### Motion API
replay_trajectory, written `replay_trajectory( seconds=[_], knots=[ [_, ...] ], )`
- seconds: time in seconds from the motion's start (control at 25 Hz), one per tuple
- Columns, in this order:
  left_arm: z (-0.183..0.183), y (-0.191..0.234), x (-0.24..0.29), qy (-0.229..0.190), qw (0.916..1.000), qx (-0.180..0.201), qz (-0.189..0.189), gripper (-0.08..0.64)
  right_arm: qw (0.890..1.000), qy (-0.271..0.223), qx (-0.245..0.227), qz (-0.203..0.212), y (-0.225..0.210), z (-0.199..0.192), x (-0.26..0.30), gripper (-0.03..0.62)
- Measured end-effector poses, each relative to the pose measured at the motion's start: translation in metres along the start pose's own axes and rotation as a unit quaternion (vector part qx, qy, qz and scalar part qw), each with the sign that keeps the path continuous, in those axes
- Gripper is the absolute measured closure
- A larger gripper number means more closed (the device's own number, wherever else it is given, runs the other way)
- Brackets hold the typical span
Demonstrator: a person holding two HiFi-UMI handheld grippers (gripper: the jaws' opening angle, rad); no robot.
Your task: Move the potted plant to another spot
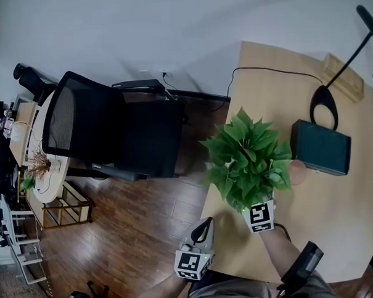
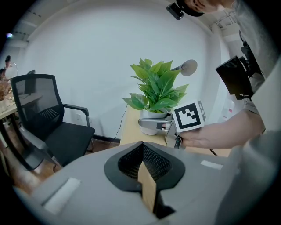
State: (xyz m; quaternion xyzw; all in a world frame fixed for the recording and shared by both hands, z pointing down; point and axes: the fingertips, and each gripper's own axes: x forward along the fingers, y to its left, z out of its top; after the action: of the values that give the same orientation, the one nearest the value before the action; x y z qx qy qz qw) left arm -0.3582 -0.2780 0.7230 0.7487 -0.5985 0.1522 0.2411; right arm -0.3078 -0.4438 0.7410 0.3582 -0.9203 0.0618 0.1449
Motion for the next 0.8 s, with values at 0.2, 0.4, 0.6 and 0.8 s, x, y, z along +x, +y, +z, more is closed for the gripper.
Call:
replay_trajectory(
  seconds=[0.2, 0.4, 0.6, 0.8],
  knots=[
    [-0.001, 0.009, -0.012, -0.003, 0.9999, 0.008, 0.008, 0.566, 1.000, -0.009, 0.020, 0.004, 0.004, 0.005, 0.005, 0.057],
    [-0.005, 0.011, -0.020, -0.001, 0.9999, 0.009, 0.007, 0.566, 0.999, -0.018, 0.025, 0.017, 0.010, 0.004, 0.002, 0.060],
    [-0.004, 0.008, -0.017, -0.002, 0.9998, 0.011, 0.014, 0.566, 0.999, -0.023, 0.022, 0.034, 0.012, 0.000, -0.003, 0.063],
    [0.003, 0.008, -0.013, -0.010, 0.9998, 0.012, 0.013, 0.566, 0.998, -0.031, 0.021, 0.041, 0.014, 0.007, -0.005, 0.063]
  ],
)
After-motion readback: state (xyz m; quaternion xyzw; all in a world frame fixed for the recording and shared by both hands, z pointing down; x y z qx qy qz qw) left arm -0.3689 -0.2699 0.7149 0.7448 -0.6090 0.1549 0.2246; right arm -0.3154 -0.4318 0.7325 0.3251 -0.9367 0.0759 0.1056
